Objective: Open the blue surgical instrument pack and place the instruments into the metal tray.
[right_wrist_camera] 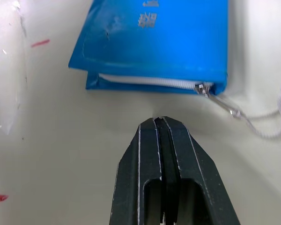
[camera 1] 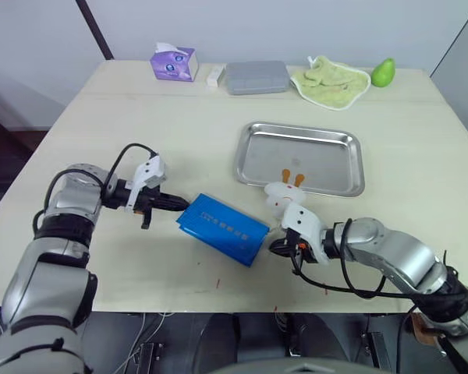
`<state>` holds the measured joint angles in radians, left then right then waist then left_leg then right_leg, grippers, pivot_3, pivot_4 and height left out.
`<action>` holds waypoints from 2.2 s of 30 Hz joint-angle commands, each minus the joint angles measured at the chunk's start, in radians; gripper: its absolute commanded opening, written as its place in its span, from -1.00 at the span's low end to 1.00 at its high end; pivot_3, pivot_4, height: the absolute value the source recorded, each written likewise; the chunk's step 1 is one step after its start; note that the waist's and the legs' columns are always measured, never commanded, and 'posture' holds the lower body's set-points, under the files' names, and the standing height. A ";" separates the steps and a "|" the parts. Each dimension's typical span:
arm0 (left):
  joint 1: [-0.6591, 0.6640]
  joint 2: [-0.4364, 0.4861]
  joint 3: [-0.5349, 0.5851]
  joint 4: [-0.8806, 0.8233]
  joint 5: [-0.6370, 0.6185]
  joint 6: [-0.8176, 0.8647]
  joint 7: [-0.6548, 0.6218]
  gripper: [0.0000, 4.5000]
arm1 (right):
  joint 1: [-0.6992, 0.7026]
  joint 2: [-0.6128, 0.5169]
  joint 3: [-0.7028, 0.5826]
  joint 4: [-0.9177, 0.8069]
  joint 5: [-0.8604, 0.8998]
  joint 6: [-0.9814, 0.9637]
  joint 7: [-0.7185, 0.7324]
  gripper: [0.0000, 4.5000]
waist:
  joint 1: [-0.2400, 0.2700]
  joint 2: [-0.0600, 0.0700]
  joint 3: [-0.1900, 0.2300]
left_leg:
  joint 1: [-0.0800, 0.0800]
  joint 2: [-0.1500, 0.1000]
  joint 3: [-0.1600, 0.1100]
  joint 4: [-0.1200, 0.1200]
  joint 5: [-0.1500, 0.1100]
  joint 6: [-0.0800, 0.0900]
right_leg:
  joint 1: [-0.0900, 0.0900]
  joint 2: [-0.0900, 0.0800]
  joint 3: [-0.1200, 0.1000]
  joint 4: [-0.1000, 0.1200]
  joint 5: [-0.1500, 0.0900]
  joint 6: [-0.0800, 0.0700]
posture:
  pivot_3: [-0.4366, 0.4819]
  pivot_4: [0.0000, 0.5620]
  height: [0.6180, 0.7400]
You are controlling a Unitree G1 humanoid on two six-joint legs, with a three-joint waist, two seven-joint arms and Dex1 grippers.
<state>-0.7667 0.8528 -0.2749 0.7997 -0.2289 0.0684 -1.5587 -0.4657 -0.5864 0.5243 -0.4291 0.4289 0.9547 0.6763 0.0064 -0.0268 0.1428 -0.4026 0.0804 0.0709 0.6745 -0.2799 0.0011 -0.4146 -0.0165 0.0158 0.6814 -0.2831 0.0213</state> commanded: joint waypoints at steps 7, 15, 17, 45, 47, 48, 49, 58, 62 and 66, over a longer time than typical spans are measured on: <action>0.058 0.016 -0.006 -0.150 -0.084 0.071 -0.056 -0.98 | 0.005 0.092 -0.016 0.060 -0.029 -0.075 0.053 -1.00 | -0.018 0.000 0.000 | 0.000 0.000 -0.001 0.000 0.000 0.000 | 0.000 0.000 -0.001 0.000 0.000 0.000 | -0.05 -0.47 1.00; 0.186 0.016 0.048 -0.385 -0.141 0.195 -0.053 -0.98 | 0.049 0.007 -0.077 0.034 -0.034 -0.085 0.108 -1.00 | -0.009 0.000 0.000 | 0.000 0.000 0.000 0.000 0.000 0.000 | 0.000 -0.001 0.000 0.000 0.000 0.000 | -0.05 -0.47 1.00; 0.243 0.002 0.068 -0.493 -0.169 0.250 -0.022 -0.98 | 0.068 -0.019 -0.093 0.023 -0.030 -0.087 0.126 -1.00 | 0.000 0.000 0.000 | 0.000 0.000 0.000 0.000 0.000 0.000 | 0.001 -0.001 0.000 0.000 0.000 0.000 | -0.05 -0.47 1.00; 0.425 -0.177 0.075 -0.800 -0.158 0.371 0.126 -0.98 | 0.297 -0.265 -0.293 -0.126 -0.009 -0.120 0.240 -1.00 | 0.017 0.000 -0.001 | 0.000 -0.002 -0.003 0.003 -0.001 0.001 | 0.004 0.000 0.003 -0.001 0.000 0.001 | -0.05 -0.47 1.00; 0.425 -0.190 0.067 -0.806 -0.156 0.372 0.125 -0.98 | 0.311 -0.277 -0.307 -0.130 -0.010 -0.123 0.242 -1.00 | 0.017 0.000 -0.001 | 0.000 -0.002 -0.003 0.003 -0.001 0.001 | 0.004 0.000 0.003 -0.001 0.000 0.001 | -0.05 -0.47 1.00; 0.427 -0.195 0.064 -0.809 -0.154 0.373 0.125 -0.98 | 0.317 -0.282 -0.313 -0.132 -0.010 -0.125 0.245 -1.00 | 0.017 0.000 -0.001 | 0.000 -0.002 -0.003 0.003 -0.001 0.001 | 0.004 0.000 0.003 -0.001 0.000 0.001 | -0.05 -0.47 1.00; 0.427 -0.198 0.062 -0.809 -0.152 0.374 0.124 -0.98 | 0.320 -0.285 -0.316 -0.133 -0.009 -0.125 0.247 -1.00 | 0.017 0.000 -0.001 | 0.000 -0.002 -0.003 0.003 -0.001 0.001 | 0.004 0.000 0.003 -0.001 0.000 0.001 | -0.05 -0.47 1.00; 0.432 -0.228 0.026 -0.804 -0.135 0.355 0.119 -0.98 | 0.382 -0.315 -0.365 -0.163 -0.002 -0.122 0.251 -1.00 | 0.017 0.000 -0.001 | 0.000 -0.003 -0.004 0.003 -0.001 0.001 | 0.005 0.000 0.003 -0.001 0.000 0.001 | -0.05 -0.47 1.00; 0.424 -0.242 0.020 -0.797 -0.128 0.350 0.121 -0.98 | 0.396 -0.322 -0.382 -0.169 0.001 -0.121 0.251 -1.00 | 0.017 0.000 -0.001 | 0.000 -0.003 -0.004 0.003 -0.001 0.001 | 0.005 0.000 0.003 -0.001 0.000 0.001 | -0.05 -0.47 1.00; 0.418 -0.236 0.031 -0.788 -0.126 0.348 0.125 -0.98 | 0.384 -0.307 -0.364 -0.168 -0.010 -0.125 0.243 -1.00 | 0.016 0.000 -0.001 | 0.000 -0.003 -0.005 0.003 -0.001 0.001 | 0.005 0.000 0.003 -0.001 0.000 0.001 | -0.05 -0.47 1.00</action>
<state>-0.3354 0.6375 -0.2245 0.0503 -0.3373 0.4331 -1.4254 -0.0708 -0.9099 0.1386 -0.5598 0.4004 0.8458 0.9109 0.0225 -0.0264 0.1422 -0.4022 0.0774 0.0662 0.6776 -0.2808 0.0026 -0.4094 -0.0164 0.0185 0.6802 -0.2834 0.0227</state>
